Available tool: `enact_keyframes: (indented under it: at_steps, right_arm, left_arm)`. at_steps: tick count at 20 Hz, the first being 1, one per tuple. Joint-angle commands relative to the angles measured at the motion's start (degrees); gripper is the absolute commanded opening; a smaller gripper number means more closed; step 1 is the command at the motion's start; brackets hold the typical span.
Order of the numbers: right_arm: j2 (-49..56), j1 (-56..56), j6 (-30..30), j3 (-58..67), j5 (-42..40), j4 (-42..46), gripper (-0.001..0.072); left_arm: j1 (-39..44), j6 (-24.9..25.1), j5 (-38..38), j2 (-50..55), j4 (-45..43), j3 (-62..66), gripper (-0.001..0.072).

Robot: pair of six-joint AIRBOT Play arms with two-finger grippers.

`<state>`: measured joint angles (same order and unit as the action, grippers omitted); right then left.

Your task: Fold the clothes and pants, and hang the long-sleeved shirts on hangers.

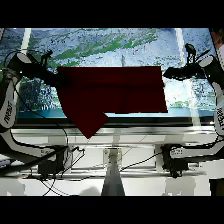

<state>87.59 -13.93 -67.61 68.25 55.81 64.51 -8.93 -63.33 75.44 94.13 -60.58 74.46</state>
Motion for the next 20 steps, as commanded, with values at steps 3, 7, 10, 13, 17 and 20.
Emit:
enact_keyframes:
  at_steps: [3, 7, 10, 13, 17, 20]
  right_arm:
    - [0.0, 0.0, -3.5, 1.3, 6.3, 9.1, 0.0513]
    - [0.0, -1.7, -3.3, 1.2, 15.7, 22.1, 0.0361]
    - [0.0, -8.3, -0.7, 0.1, 21.6, 18.6, 0.034]
    - [0.0, -17.1, 6.3, -5.8, 26.2, 5.4, 0.034]
    - [0.0, -21.4, 13.5, -16.5, 24.0, -10.3, 0.035]
    - [0.0, -19.8, 13.9, -20.7, 19.1, -11.8, 0.0506]
  left_arm:
    - [-0.3, -2.9, 6.6, -1.1, -2.1, 0.0, 0.0676]
    - [-5.3, -7.2, 9.1, -7.8, -6.7, -0.1, 0.0485]
    - [-11.0, -7.3, 11.5, -15.0, -8.0, -0.5, 0.0484]
    - [-17.2, -7.2, 8.6, -26.3, -7.9, -10.1, 0.0484]
    - [-20.4, -7.2, -0.5, -42.3, -5.7, -33.8, 0.0538]
    - [-19.0, -7.2, -0.7, -45.5, -3.7, -45.2, 0.0657]
